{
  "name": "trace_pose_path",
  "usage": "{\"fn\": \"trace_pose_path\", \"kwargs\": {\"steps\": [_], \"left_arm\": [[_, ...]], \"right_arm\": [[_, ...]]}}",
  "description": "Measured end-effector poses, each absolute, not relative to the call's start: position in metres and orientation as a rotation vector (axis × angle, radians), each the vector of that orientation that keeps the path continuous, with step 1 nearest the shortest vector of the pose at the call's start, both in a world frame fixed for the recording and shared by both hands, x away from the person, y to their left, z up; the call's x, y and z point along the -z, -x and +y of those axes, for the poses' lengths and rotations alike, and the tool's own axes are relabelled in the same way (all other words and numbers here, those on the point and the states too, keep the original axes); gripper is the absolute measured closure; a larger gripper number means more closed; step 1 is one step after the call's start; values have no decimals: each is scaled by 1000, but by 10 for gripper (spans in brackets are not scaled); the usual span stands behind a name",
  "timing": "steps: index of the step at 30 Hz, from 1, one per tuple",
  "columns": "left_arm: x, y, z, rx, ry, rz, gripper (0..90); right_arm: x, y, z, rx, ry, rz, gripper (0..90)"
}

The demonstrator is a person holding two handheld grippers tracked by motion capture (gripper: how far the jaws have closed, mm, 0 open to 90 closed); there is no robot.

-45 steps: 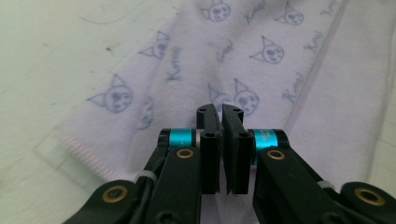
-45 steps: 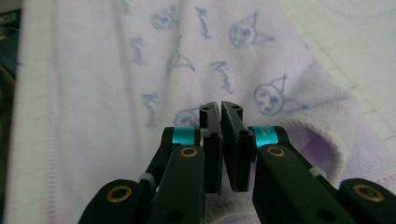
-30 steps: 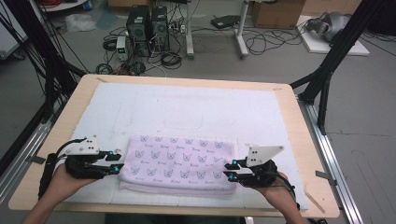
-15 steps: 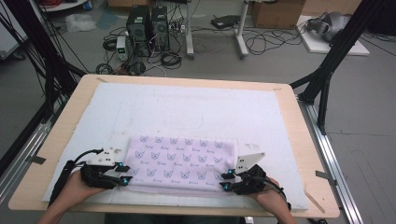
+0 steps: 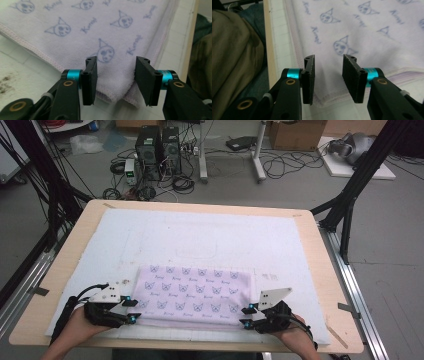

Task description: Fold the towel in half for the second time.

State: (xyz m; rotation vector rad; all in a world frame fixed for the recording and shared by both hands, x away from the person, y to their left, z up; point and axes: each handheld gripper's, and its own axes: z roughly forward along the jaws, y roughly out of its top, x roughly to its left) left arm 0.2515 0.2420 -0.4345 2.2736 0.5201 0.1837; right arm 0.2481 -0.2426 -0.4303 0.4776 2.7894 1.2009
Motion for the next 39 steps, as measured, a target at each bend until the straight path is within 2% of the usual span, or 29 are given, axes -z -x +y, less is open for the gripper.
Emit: {"fn": "trace_pose_path", "kwargs": {"steps": [1, 3, 4, 12, 18, 19, 21, 22, 28, 33, 39], "left_arm": [[435, -251, 241, -193, -2271, 511, 613], [434, -253, 241, -192, -2272, 510, 786], [432, -256, 241, -182, -2278, 509, 821], [406, -248, 246, -239, -2210, 501, 849], [409, -230, 244, -197, -2247, 453, 840], [413, -230, 244, -188, -2249, 459, 803], [415, -232, 245, -195, -2239, 486, 661], [415, -233, 245, -192, -2220, 498, 636], [415, -241, 244, -206, -2221, 508, 676], [435, -240, 250, -195, -2251, 556, 649], [432, -241, 252, -209, -2201, 568, 611]], "right_arm": [[432, -248, -241, -1189, -480, 2794, 638], [436, -250, -239, -1173, -492, 2816, 765], [436, -252, -239, -1180, -504, 2825, 831], [410, -251, -248, -1274, -476, 2756, 859], [407, -236, -255, -1300, -457, 2759, 853], [410, -235, -254, -1306, -459, 2778, 818], [413, -235, -253, -1330, -480, 2768, 761], [413, -237, -253, -1356, -487, 2749, 740], [417, -253, -248, -1334, -567, 2693, 681], [439, -257, -255, -1245, -641, 2736, 680], [439, -253, -261, -1273, -649, 2707, 617]]}}
